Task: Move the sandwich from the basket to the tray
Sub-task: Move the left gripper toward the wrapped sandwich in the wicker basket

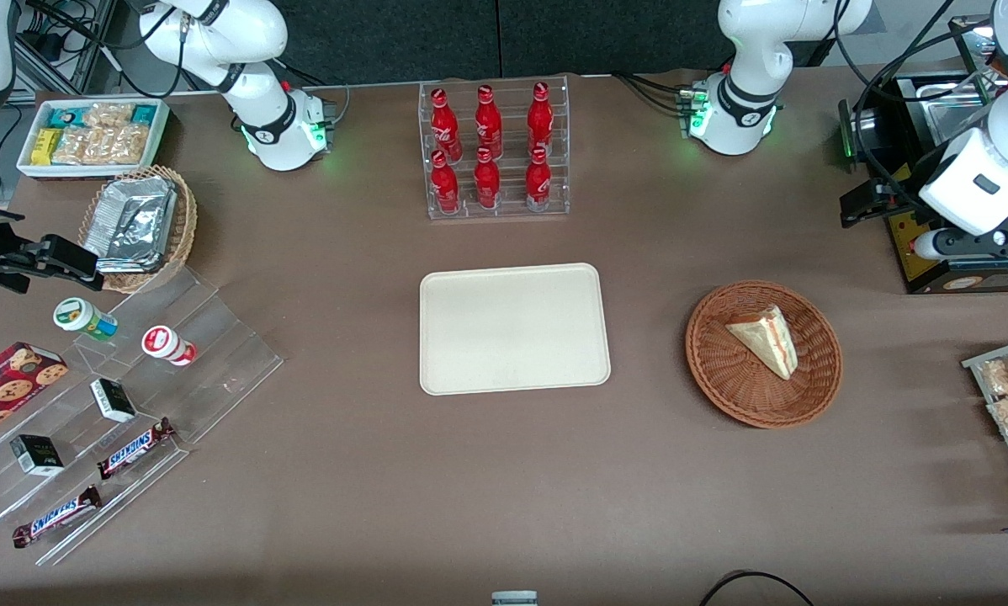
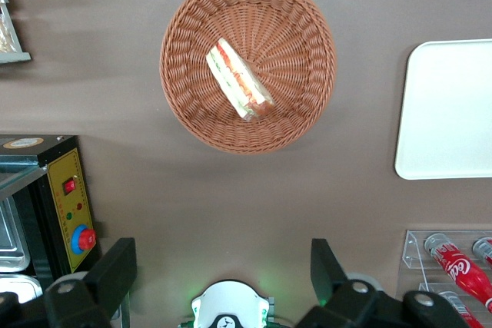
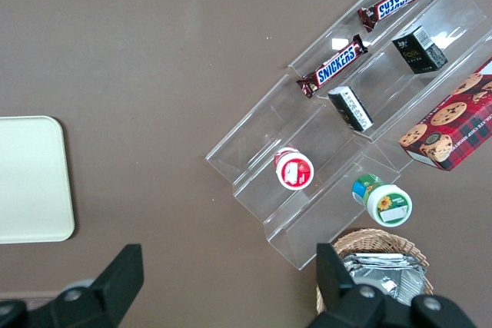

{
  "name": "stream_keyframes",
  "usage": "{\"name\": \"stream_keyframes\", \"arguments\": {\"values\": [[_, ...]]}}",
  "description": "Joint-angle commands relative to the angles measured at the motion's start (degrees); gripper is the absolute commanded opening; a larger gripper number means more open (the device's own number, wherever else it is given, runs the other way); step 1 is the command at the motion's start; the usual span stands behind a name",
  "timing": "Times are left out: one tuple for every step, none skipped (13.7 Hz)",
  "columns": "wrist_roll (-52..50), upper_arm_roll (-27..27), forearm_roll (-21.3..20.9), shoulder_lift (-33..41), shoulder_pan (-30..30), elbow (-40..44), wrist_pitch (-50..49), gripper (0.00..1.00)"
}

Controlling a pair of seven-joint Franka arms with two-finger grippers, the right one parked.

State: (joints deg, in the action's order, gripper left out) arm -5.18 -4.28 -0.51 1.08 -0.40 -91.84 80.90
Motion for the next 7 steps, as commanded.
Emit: {"name": "stream_keyframes", "arguments": {"values": [[1.2,0.3,-0.1,0.8,-0.4,-0.1,-0.8,1.0],[1.2,0.3,-0.1,0.7,-0.4,-0.4,-0.3,1.0],[1.5,0.2,-0.1,0.5,-0.4,-1.1,0.3,1.0],[1.4,0.3,-0.1,0.3,-0.4,-2.7,1.4,1.0],[1.0,0.3,-0.2,0.3,-0.4,-5.0,3.4,1.0],[1.0,0.4,-0.3,0.3,-0.4,-8.3,6.4,1.0],[0.9,0.6,-0.5,0.4,-0.3,-11.7,10.0,1.0]]}}
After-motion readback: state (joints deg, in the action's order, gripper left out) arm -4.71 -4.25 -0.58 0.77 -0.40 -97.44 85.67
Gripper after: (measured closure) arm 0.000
